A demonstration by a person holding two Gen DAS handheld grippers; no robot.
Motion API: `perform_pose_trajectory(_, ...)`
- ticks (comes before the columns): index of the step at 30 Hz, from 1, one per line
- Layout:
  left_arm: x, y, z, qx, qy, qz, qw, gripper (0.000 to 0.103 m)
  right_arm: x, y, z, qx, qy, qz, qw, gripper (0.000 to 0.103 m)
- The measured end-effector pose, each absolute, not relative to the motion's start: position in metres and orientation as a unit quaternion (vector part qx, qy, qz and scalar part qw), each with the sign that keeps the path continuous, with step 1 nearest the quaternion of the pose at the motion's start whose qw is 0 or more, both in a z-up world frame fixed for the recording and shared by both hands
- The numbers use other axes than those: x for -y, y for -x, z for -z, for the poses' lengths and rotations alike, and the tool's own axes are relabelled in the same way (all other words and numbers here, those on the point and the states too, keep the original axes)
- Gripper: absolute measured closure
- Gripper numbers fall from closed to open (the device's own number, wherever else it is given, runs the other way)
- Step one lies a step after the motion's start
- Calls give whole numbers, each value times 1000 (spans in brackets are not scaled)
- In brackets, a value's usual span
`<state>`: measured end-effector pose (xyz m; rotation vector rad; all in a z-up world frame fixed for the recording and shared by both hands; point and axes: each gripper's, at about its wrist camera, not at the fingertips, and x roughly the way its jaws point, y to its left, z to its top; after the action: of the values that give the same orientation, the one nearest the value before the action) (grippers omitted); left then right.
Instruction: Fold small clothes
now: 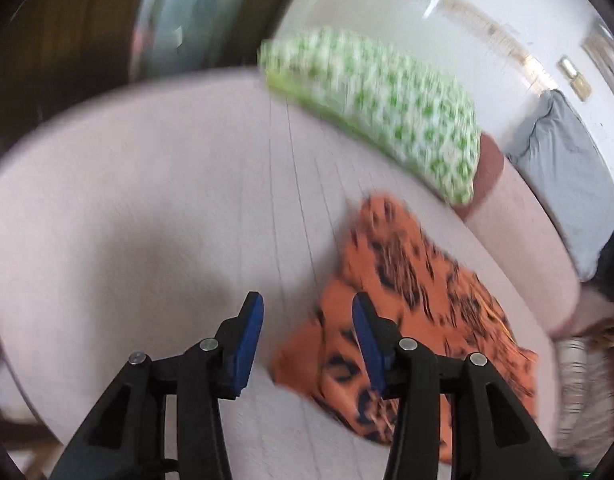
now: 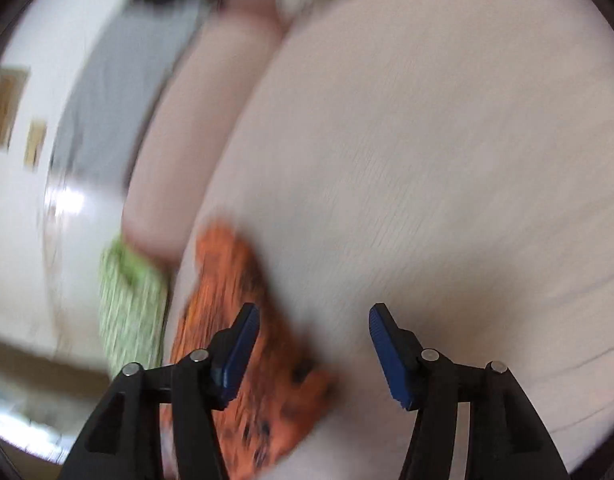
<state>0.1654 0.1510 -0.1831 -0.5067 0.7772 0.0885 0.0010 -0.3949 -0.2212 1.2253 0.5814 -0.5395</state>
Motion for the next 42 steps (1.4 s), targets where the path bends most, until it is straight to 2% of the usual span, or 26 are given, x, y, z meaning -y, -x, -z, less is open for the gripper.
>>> perform_pose_trajectory(3, -142, -156, 160, -310, 195, -77, 927, 37, 407, 14, 198, -211, -539, 285, 764, 39)
perform_pose_trajectory(6, -120, -158, 152, -297, 158, -48, 940, 36, 391, -7, 183, -213, -492, 259, 804, 39)
perform_pose_trajectory(14, -24, -185, 168, -363, 52, 102, 925, 36, 296, -101, 182, -310, -371, 43, 874, 39)
perform_pose_trajectory(17, -13, -201, 189, -424, 52, 102, 899, 36, 281, -117, 201, -356, -378, 2, 855, 39)
perform_pose_trajectory(20, -20, -220, 216, -490, 70, 80, 865, 36, 294, -122, 242, -400, -435, 13, 806, 40)
perform_pose_trajectory(26, -35, -212, 198, -451, 84, 55, 887, 36, 311, -109, 232, -374, -454, 31, 808, 40)
perform_pose_trajectory(29, -42, -209, 179, -401, 73, 27, 913, 35, 316, -108, 205, -346, -406, 71, 843, 40)
perform_pose_trajectory(34, -34, -232, 197, -439, 81, 30, 894, 35, 321, -141, 190, -339, -379, 51, 860, 38)
perform_pose_trajectory(39, -25, -244, 213, -467, 58, 16, 882, 34, 335, -177, 230, -389, -414, 53, 821, 35)
perform_pose_trajectory(42, -24, -243, 213, -462, 54, 12, 885, 34, 339, -186, 228, -385, -406, 51, 827, 34)
